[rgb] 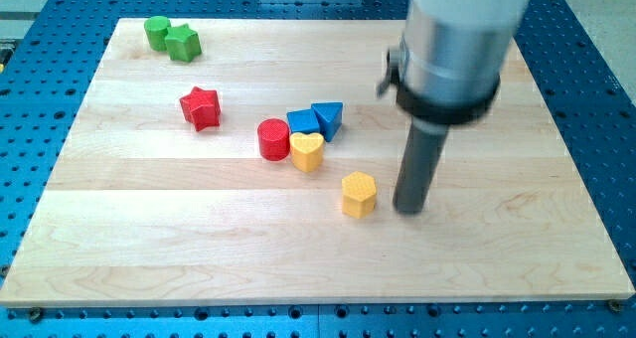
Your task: Push the yellow hexagon into the the red circle
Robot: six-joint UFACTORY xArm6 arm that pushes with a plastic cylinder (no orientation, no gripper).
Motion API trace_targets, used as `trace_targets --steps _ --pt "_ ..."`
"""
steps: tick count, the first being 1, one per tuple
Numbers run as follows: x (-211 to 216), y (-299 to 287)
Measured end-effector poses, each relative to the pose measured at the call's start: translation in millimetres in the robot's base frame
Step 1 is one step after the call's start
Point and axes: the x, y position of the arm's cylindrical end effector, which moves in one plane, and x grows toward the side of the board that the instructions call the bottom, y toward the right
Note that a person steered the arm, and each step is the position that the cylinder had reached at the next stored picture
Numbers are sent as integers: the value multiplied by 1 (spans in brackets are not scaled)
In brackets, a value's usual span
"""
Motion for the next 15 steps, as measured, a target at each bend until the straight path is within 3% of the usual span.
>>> trace_targets --steps 1,3,5,6,7,10,11,12,13,14,15 --pt "-26 -45" --pt "-37 -101" --pt "-44 -87" --pt "-96 1" --pt "-82 -29" --pt "-148 -89" --pt "-195 -86" --pt "-200 -146" --pt "-234 -113" --pt "-262 -152" --pt "-207 -162"
